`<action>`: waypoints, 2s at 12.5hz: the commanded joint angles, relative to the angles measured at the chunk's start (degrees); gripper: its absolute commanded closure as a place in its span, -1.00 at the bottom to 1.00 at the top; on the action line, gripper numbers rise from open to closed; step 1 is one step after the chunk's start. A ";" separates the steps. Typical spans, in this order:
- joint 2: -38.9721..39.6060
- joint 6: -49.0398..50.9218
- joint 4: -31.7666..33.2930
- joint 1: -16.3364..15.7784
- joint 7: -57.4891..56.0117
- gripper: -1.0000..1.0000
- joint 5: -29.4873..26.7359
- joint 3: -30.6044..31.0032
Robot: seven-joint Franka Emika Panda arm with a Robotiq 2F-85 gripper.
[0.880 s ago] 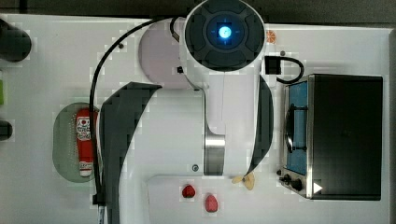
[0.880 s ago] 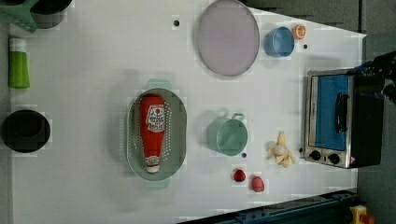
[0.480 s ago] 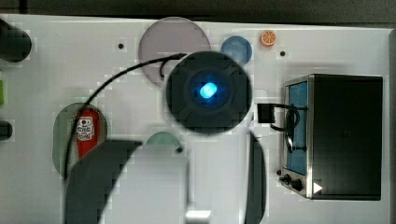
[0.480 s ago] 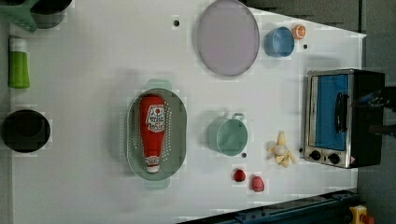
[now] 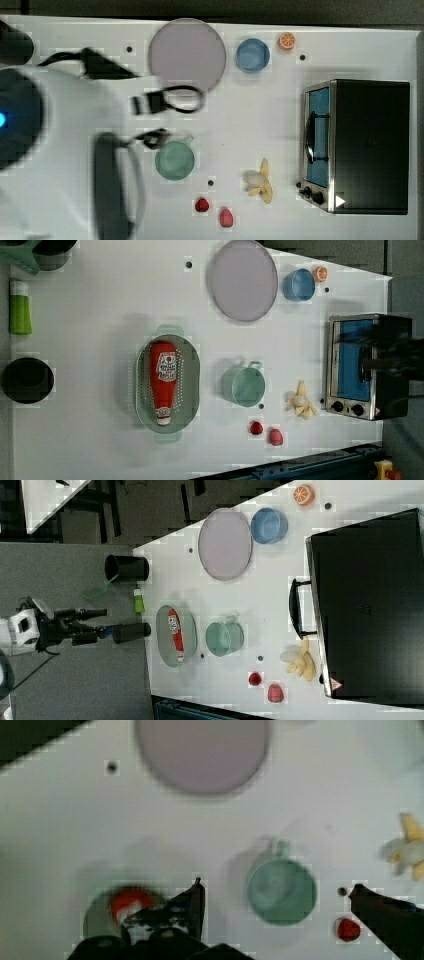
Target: Pick ketchup from strainer and place it on the table
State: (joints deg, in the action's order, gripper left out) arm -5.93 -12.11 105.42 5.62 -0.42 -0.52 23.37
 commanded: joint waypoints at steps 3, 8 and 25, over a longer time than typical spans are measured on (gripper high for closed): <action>7.74 -3.92 1.51 -3.31 2.20 -1.00 -0.23 11.97; 15.34 -18.92 8.90 -4.75 2.64 -1.00 0.12 19.15; 43.20 -47.48 14.66 -8.52 19.86 -0.91 30.01 12.91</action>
State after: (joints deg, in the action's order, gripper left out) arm 38.24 -59.25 122.42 -1.22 15.53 28.76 36.82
